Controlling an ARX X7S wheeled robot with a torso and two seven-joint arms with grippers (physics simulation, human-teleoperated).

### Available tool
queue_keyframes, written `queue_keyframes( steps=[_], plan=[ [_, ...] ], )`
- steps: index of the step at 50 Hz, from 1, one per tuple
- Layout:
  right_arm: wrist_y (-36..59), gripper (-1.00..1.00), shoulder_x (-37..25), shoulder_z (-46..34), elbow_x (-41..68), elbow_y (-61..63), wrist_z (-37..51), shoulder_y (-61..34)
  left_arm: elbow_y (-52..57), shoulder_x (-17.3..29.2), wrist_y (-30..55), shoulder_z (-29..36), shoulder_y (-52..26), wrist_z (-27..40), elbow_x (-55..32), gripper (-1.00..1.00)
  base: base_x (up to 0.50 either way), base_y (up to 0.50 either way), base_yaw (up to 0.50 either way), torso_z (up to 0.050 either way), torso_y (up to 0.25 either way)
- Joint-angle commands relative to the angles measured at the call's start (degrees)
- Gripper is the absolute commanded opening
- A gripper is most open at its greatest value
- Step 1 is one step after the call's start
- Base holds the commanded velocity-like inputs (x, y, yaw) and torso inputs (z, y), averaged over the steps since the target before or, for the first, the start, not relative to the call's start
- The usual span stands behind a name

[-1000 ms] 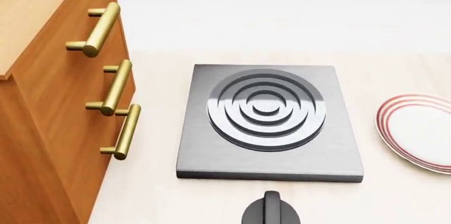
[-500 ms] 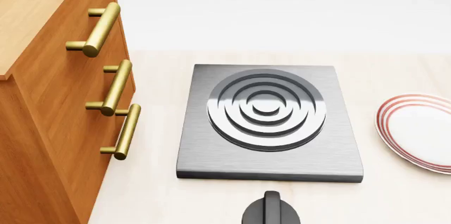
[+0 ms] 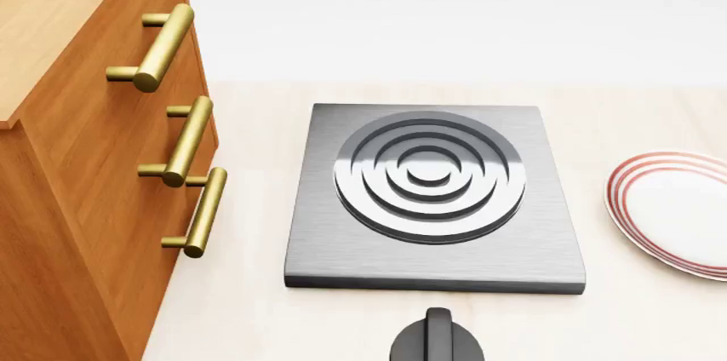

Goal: Put the bowl on the stove.

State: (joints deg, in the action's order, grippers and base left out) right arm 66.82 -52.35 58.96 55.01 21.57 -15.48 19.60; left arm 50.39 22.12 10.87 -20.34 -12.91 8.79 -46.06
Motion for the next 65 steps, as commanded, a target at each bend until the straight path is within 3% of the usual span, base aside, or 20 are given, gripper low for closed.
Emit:
queue_keyframes(
  steps=[1,43,65],
  plan=[
    [-1.01,1.0,0.35,-1.42,-1.87,-1.8,0.77,0.14,-0.14,0.09,-0.28,0.44,0.19,-0.02,0.04,1.0,0.0,0.0,0.0,0.0,0.0],
    [-13.1,1.0,3.34,-32.67,-13.88,-21.92,8.78,-20.43,-0.47,0.67,-0.97,2.12,0.35,0.24,0.87,1.0,0.0,0.0,0.0,0.0,0.0],
    [-15.55,1.0,5.59,-34.22,-16.49,-27.32,9.99,-19.87,-0.68,0.88,-1.66,2.49,0.85,0.26,1.13,1.0,0.0,0.0,0.0,0.0,0.0]
  ],
)
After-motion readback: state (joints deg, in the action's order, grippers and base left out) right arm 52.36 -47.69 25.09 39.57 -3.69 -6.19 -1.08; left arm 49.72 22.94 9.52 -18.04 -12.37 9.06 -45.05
